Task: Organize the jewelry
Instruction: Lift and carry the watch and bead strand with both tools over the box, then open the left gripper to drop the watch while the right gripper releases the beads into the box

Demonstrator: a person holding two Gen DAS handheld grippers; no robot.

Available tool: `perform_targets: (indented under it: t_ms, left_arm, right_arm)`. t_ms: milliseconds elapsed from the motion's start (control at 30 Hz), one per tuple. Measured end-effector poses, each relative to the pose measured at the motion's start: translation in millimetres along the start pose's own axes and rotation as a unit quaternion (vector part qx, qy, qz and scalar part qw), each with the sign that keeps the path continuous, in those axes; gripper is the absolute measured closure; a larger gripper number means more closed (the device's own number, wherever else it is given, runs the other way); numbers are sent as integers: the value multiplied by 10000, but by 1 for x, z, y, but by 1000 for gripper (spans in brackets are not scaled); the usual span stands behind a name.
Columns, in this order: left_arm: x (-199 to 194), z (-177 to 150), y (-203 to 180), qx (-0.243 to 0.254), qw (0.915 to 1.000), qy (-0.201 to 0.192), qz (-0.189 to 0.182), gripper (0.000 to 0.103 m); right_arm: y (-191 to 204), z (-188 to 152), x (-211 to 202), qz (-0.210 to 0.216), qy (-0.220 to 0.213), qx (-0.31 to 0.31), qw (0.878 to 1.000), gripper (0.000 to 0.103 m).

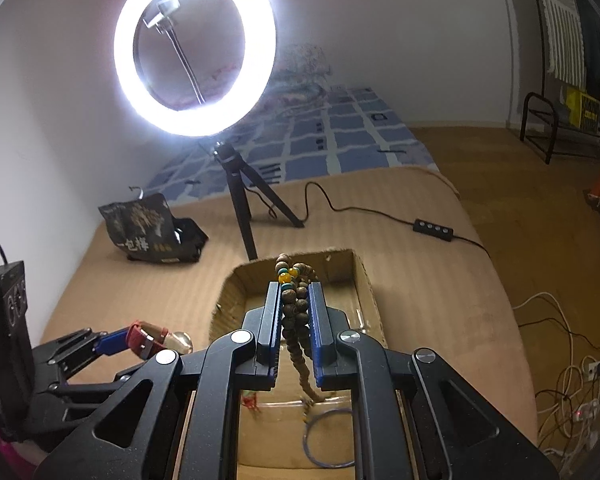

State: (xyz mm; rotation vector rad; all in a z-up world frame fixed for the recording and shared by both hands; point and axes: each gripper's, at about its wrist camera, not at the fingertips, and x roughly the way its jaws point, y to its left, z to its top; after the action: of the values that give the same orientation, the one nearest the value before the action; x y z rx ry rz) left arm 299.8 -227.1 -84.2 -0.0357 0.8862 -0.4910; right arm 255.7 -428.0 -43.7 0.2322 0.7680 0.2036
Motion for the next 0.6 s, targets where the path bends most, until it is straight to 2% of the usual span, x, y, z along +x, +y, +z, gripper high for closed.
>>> perform_targets:
  t_ms: [333,500,567,600]
  left_arm:
    - [14,0,-5,-2,10000,58,12,44]
    - [10,2,-3,-45,10000,-52,44,37]
    - [8,3,-2,-70,9999,-91,58,32]
    - [8,3,-1,-71,9999,-101,60,31]
  right_arm:
    - [-15,-10,12,-51,291,122,9995,92]
    - [-17,-11,14,-114,364,184,9991,91]
    - [-17,-11,15,-123,375,228,9990,81]
    - [-18,-11,15,-148,374,250,9989,65]
